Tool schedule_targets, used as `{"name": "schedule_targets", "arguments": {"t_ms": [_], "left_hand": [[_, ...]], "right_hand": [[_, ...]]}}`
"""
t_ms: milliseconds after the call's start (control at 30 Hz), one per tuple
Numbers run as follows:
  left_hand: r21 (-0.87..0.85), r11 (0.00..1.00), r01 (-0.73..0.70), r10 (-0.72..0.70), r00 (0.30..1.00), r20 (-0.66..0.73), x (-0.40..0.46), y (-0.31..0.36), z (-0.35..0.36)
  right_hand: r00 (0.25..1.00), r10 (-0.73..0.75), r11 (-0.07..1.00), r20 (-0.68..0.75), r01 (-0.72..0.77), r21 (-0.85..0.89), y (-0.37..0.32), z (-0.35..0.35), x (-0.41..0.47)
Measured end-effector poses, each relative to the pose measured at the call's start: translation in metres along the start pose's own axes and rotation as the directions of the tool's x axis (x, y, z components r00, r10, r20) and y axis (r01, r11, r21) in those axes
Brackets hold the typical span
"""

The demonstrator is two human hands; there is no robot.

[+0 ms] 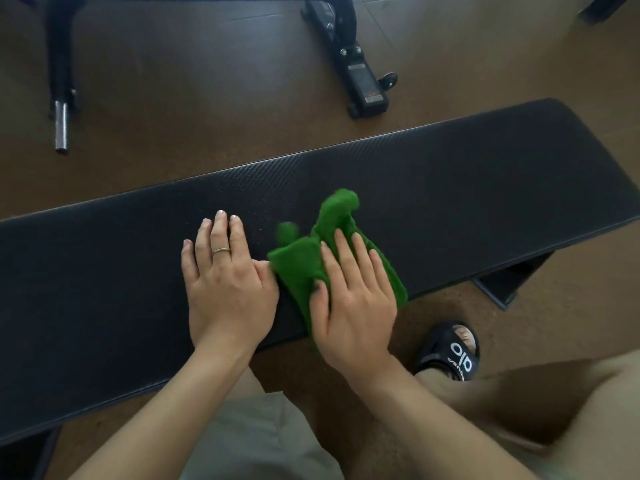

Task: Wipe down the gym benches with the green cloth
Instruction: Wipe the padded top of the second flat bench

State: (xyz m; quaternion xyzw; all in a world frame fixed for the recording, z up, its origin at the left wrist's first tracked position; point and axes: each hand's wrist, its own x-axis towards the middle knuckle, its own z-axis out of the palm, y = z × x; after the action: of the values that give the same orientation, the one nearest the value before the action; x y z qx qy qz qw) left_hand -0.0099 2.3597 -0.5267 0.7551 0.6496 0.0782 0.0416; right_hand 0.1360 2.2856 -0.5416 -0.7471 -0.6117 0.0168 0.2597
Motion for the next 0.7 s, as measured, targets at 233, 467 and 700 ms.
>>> {"name": "schedule_targets", "arguments": {"t_ms": [233, 467, 700], "left_hand": [[-0.008, 1.0, -0.001, 0.001, 1.0, -0.004, -0.001, -0.003, 0.001], [-0.009, 1.0, 0.014, -0.014, 1.0, -0.007, 0.0, 0.0, 0.0], [0.023, 1.0, 0.021, -0.021, 1.0, 0.006, 0.001, 0.001, 0.001]], "right_hand": [[0.976, -0.092, 0.99, 0.198, 0.111, -0.089, 0.075, -0.032, 0.055], [0.949, 0.111, 0.992, 0.294, -0.087, -0.096, 0.064, -0.032, 0.086], [0.903, -0.188, 0.972, 0.387, 0.228, -0.059, -0.011, 0.017, 0.104]]}}
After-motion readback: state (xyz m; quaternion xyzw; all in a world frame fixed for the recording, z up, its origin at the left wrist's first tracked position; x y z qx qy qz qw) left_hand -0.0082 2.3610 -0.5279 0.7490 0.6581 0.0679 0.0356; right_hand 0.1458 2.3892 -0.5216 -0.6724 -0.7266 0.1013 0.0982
